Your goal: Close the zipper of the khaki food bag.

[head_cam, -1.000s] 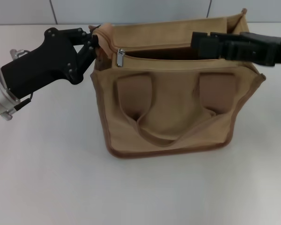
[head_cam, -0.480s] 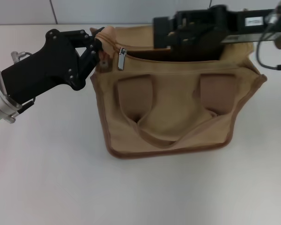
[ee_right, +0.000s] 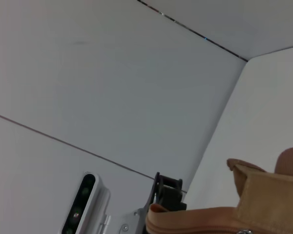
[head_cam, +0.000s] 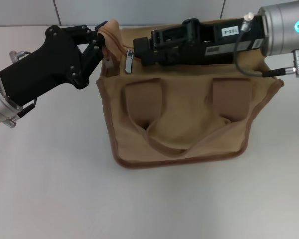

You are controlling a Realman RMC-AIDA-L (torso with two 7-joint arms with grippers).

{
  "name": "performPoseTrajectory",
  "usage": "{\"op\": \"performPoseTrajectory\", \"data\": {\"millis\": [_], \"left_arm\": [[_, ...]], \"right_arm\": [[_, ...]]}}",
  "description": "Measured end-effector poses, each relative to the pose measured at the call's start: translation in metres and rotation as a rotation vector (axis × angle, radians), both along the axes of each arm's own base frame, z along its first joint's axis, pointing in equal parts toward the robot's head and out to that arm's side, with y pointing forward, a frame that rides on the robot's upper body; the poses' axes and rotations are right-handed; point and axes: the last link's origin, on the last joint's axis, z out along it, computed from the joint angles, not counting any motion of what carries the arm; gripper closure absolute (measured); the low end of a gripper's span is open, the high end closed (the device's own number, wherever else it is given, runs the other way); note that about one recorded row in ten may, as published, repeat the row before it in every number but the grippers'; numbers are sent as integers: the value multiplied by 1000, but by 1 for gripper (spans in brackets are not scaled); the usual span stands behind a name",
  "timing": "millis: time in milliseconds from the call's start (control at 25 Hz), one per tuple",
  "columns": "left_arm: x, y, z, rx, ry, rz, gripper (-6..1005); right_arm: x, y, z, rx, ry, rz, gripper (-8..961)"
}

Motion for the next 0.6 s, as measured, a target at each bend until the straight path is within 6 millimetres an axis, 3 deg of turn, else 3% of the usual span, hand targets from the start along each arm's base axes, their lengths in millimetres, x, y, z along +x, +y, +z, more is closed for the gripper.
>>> {"op": "performPoseTrajectory", "data": {"millis": [280,480,600], "left_arm": [[1,0,-2,-6,-5,-3,964],[5,1,-4,-11,-11,-10,964],[7,2,-4,-13,-11,-16,964]], "right_arm": [[-2,0,-9,-19,-5,-39,437],[-6,-1,-18,-41,-35,-49,572],[-8,-1,-21,-43,-46,-44,572]]}}
